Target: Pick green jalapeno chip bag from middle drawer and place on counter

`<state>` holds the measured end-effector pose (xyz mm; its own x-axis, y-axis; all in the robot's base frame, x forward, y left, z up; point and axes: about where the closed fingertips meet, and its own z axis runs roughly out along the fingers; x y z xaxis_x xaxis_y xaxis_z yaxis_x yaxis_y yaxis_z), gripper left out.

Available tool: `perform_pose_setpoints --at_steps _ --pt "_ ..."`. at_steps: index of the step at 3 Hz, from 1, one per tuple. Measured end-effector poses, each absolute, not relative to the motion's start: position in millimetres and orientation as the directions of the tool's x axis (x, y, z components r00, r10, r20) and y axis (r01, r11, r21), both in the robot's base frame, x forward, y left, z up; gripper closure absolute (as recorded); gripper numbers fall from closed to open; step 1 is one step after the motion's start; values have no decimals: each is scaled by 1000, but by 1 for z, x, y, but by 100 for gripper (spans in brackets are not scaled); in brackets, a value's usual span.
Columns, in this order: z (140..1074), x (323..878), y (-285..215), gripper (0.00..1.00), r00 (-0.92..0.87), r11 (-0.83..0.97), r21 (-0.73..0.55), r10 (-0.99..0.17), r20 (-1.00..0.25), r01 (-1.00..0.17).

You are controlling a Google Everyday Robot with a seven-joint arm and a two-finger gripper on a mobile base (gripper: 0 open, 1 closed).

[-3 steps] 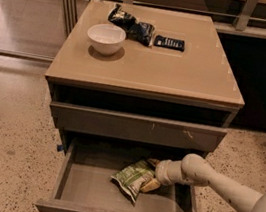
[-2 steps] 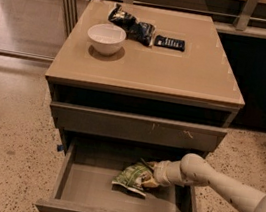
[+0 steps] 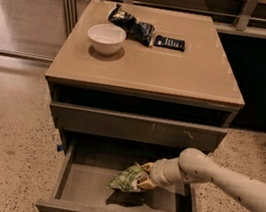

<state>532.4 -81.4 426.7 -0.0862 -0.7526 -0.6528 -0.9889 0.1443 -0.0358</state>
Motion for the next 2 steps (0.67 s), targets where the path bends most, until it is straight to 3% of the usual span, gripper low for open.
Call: perform_pose_setpoints --at_steps 2 --pt "459 531 -83 100 -79 158 -46 -700 -710 -986"
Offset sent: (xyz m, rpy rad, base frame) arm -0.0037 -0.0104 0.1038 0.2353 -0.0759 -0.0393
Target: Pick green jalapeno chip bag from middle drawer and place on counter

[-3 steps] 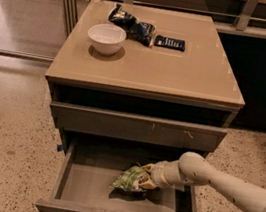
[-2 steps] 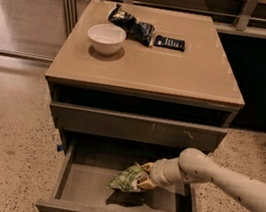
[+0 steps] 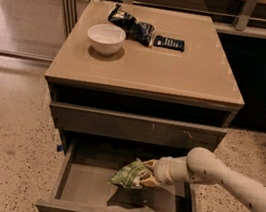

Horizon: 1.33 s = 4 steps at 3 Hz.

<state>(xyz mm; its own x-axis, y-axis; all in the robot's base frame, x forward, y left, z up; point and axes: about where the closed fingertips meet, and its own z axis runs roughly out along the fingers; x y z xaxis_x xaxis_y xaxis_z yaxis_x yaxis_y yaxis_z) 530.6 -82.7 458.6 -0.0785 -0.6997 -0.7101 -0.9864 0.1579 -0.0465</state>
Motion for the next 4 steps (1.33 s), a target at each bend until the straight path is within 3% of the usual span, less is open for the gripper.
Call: perform_pose_setpoints --at_steps 2,4 --pt "641 497 -33 100 -84 139 -6 -631 -771 -990" --pt "676 495 -33 100 -50 138 -57 -663 -747 -989"
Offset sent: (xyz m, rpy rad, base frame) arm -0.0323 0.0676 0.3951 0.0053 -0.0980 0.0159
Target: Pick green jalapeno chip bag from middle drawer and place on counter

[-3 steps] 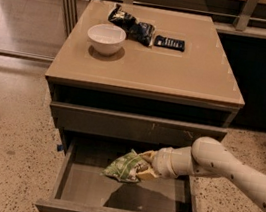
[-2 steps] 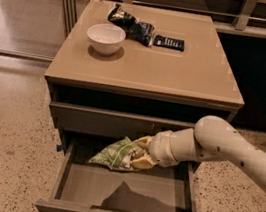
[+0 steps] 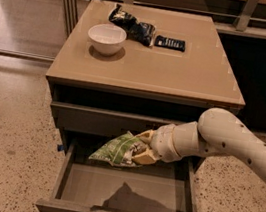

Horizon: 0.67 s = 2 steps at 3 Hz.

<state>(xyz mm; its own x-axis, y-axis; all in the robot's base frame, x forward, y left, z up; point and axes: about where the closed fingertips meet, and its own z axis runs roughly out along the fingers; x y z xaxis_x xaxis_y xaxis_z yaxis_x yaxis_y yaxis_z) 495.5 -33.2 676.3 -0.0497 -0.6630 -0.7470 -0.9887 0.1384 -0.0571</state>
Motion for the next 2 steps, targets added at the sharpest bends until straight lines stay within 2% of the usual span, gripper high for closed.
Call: perform_pose_setpoints --at_steps 1,2 --pt "710 503 -36 100 -98 205 -39 -618 -780 -978" --pt "793 513 -41 100 -112 261 -52 -576 -809 -964"
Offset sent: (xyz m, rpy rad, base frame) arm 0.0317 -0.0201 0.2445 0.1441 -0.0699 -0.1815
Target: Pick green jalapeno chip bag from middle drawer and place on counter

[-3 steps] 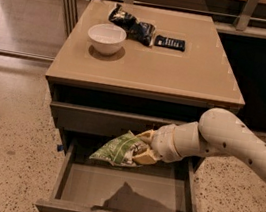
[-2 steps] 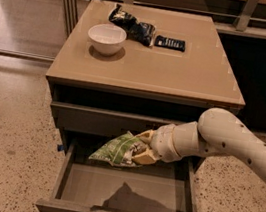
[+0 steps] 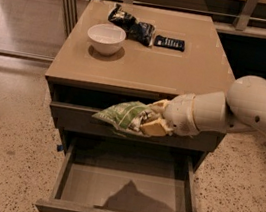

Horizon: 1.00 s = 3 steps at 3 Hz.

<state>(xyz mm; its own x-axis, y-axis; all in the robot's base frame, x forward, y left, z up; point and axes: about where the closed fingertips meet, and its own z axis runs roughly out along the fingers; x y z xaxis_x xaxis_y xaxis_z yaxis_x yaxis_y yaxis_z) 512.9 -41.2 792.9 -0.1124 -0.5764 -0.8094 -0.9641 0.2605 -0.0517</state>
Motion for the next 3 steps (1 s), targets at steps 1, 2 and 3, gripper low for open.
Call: perform_pose_setpoints --at_steps 1,2,3 --pt "895 522 -45 100 -78 291 -117 -579 -811 -950" --pt "924 527 -48 100 -53 302 -149 -569 -821 -942" --pt "923 529 -49 100 -36 303 -178 -586 -810 -936"
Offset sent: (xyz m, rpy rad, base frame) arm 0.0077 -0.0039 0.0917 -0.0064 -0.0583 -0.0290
